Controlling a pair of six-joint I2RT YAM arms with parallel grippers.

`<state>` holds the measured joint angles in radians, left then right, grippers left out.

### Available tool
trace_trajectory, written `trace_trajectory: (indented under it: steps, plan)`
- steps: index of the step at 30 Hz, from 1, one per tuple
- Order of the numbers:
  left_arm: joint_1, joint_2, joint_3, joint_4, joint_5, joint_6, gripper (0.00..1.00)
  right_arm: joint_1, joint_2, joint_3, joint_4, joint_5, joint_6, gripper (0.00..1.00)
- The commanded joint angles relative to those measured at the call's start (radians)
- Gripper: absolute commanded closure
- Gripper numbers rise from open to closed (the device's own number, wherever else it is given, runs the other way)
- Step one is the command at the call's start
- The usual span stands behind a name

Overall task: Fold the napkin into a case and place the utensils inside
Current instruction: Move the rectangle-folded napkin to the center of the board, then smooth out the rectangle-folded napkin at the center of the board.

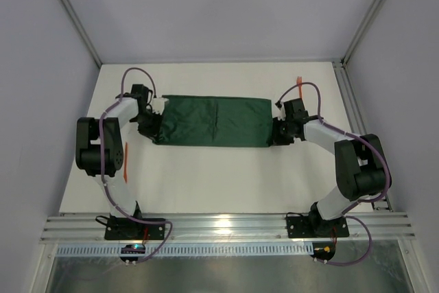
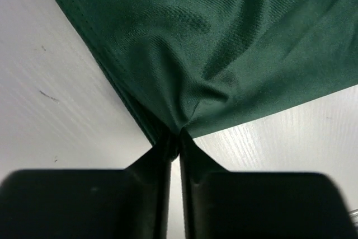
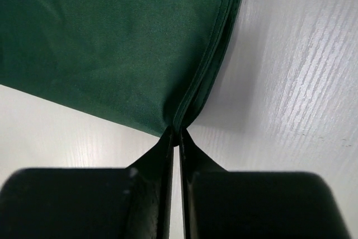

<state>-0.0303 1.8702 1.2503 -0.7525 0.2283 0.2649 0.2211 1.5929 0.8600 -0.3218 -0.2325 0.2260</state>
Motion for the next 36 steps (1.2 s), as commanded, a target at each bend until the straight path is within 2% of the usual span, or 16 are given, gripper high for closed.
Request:
trace_trajectory:
  steps: [1,2,10,19,20,23,25,26,29,31,33,34,35,36]
  plan:
    - [0.006,0.01,-0.017,-0.007,0.046,0.017,0.95,-0.005,-0.001,0.001,0.015,-0.025,0.013,0.94]
    - [0.004,0.009,-0.02,-0.013,0.048,0.023,1.0,-0.009,-0.002,-0.003,0.016,-0.027,0.015,0.96]
    - [0.004,-0.101,-0.104,-0.083,0.034,0.108,1.0,-0.014,-0.085,-0.082,-0.025,-0.047,0.044,0.96]
    - [0.004,-0.325,-0.296,-0.264,0.029,0.215,1.0,-0.011,-0.381,-0.255,-0.163,-0.066,0.121,0.96]
    - [0.004,-0.341,-0.305,-0.284,0.035,0.223,0.97,-0.012,-0.399,-0.269,-0.169,-0.08,0.14,0.96]
    - [0.006,-0.381,-0.325,-0.361,0.045,0.269,0.56,-0.012,-0.483,-0.3,-0.201,-0.102,0.176,0.64]
    - [0.006,-0.41,-0.296,-0.395,0.045,0.272,0.47,-0.012,-0.507,-0.282,-0.227,-0.093,0.182,0.52]
    - [0.01,-0.42,-0.275,-0.398,0.049,0.27,0.45,-0.012,-0.514,-0.265,-0.237,-0.084,0.18,0.51]
    - [0.021,-0.442,-0.159,-0.384,0.054,0.238,0.42,-0.012,-0.501,-0.156,-0.257,-0.028,0.135,0.51]
    - [0.023,-0.418,-0.102,-0.305,0.052,0.177,0.43,-0.012,-0.444,-0.072,-0.215,0.002,0.079,0.51]
    - [0.023,-0.375,-0.025,-0.236,0.051,0.125,0.55,-0.012,-0.378,0.014,-0.186,0.007,0.041,0.59]
    - [0.023,-0.309,0.0,-0.181,0.049,0.079,0.59,-0.012,-0.296,0.045,-0.159,0.007,-0.002,0.65]
    - [0.023,-0.271,0.049,-0.159,0.048,0.06,0.67,-0.014,-0.253,0.098,-0.145,0.016,-0.019,0.76]
    - [0.023,-0.231,0.072,-0.142,0.045,0.047,0.69,-0.014,-0.21,0.125,-0.131,0.022,-0.037,0.79]
